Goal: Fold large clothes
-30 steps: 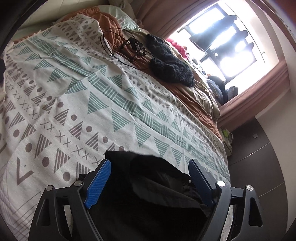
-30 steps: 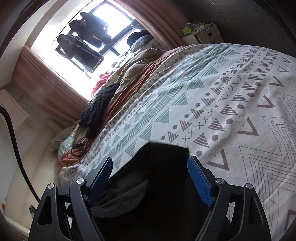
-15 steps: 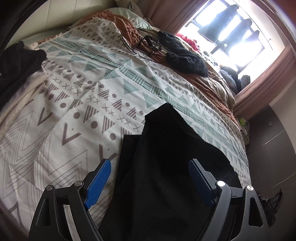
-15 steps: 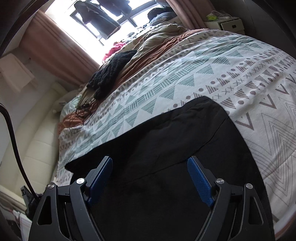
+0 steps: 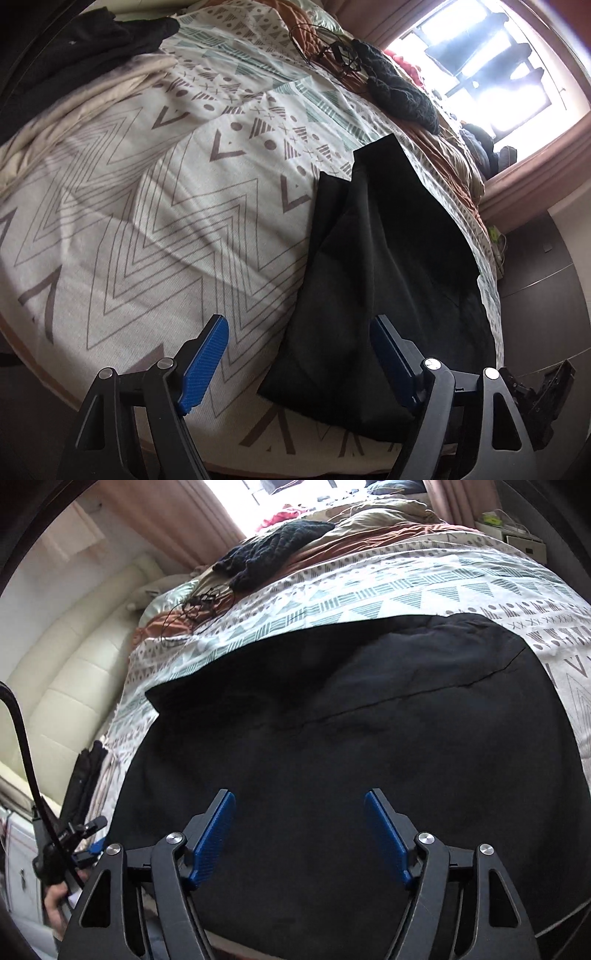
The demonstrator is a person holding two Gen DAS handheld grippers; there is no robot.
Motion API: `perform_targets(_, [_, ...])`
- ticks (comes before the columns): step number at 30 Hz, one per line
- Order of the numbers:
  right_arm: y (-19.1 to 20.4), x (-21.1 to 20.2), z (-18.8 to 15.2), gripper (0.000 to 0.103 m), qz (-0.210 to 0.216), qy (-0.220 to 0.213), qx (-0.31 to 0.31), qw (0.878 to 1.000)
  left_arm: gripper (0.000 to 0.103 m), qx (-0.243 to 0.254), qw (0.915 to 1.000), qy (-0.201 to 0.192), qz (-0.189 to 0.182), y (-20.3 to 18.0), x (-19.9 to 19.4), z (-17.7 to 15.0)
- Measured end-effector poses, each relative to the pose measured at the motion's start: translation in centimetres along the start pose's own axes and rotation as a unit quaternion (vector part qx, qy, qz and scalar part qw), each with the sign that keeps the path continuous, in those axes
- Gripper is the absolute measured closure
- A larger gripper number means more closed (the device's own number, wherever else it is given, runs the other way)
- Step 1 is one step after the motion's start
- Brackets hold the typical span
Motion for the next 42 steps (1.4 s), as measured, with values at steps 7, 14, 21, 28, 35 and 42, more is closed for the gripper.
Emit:
perform_targets(7, [2.8, 0.2, -3.4, 0.036, -0.003, 0.031, -0.039, 0.999, 0.029, -0.034, 0.9989, 0.016, -0.030, 0.9, -0.9, -2.2])
perform_targets(14, [3.3, 4.1, -5.2, 0.038, -0.038, 0.076, -0.081, 0.993, 0.054, -0.041, 0.9978, 0.034, -0.039, 0.2, 1.6, -2.9])
perform_targets(21, [2.9, 8.4, -1.8, 0.055, -0.073, 0.100, -0.112, 0.986, 0.065, -0.078, 0.9959, 0.023, -0.039, 0.3, 2.0, -2.8])
perform_targets(28, [2.6, 12.9, 3.0, 0.055, -0.100, 0.104, -0.120, 0.982, 0.065, -0.112, 0.9928, 0.021, -0.035, 0.6, 1.8, -2.8])
perform_targets(35, [2.4, 17.2, 7.4, 0.055, -0.124, 0.106, -0.116, 0.980, 0.065, -0.131, 0.9909, 0.024, -0.022, 0.3, 2.1, -2.9])
perform_targets(42, [2.0, 20.9, 10.9, 0.055, -0.140, 0.099, -0.106, 0.979, 0.065, -0.147, 0.9884, 0.030, -0.024, 0.4, 2.3, -2.8])
Point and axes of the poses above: each gripper's, at about its wrist camera, not at the fingertips, and x roughly the way its jaws point, y to its left, z to its top, the point moved 7 cm from there along x, roughly the way its jaws point, and after that the axes turned 10 degrees about -y, right-handed, at the moved point
